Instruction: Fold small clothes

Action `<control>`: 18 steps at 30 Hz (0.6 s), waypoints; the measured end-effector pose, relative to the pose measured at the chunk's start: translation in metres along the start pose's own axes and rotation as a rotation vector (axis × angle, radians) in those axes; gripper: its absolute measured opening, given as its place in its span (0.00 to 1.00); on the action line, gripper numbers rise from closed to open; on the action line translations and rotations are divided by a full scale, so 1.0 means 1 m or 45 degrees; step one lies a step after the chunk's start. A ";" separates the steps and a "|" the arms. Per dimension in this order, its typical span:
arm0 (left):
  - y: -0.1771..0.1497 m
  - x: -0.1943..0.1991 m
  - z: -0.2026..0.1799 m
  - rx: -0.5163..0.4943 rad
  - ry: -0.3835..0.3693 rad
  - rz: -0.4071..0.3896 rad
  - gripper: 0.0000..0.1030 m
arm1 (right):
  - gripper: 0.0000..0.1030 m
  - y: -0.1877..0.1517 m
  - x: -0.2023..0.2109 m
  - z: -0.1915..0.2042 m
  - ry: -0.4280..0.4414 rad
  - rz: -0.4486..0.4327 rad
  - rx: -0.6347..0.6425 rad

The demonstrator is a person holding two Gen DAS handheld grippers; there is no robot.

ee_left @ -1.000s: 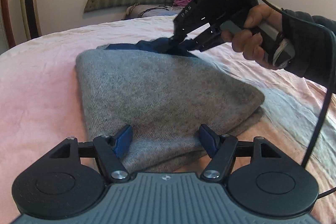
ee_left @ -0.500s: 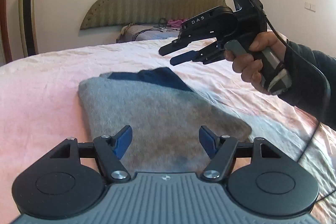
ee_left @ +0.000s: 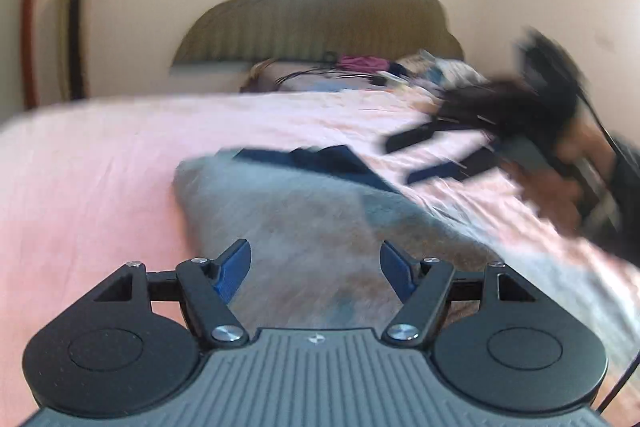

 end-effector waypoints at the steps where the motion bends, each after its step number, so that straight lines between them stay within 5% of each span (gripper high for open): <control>1: -0.003 0.000 0.015 0.130 -0.006 0.047 0.69 | 0.70 -0.011 0.014 0.001 0.034 0.006 -0.010; 4: -0.019 -0.009 0.052 0.534 -0.057 0.181 0.68 | 0.68 -0.050 0.035 -0.003 0.074 0.097 -0.062; 8: -0.027 -0.027 0.055 0.899 -0.297 0.286 0.68 | 0.61 -0.090 0.037 -0.002 0.121 0.187 -0.110; 9: -0.026 -0.030 0.055 0.917 -0.303 0.287 0.65 | 0.55 -0.093 0.036 0.000 0.147 0.199 -0.145; 12: -0.035 -0.043 0.055 0.913 -0.211 0.382 0.15 | 0.27 -0.105 0.024 0.009 0.169 0.274 -0.141; 18: -0.030 -0.007 0.041 0.757 -0.213 0.343 0.13 | 0.18 -0.104 0.042 0.024 0.175 0.236 -0.013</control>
Point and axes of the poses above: each gripper's, at about its wrist camera, not at the fingertips, and x roughly against the way its jaws point, z to its left, y to its top, the point moved 10 cm from there along -x, roughly the way its jaws point, and after that the axes turned 10 degrees about x, right-handed, at the moved point
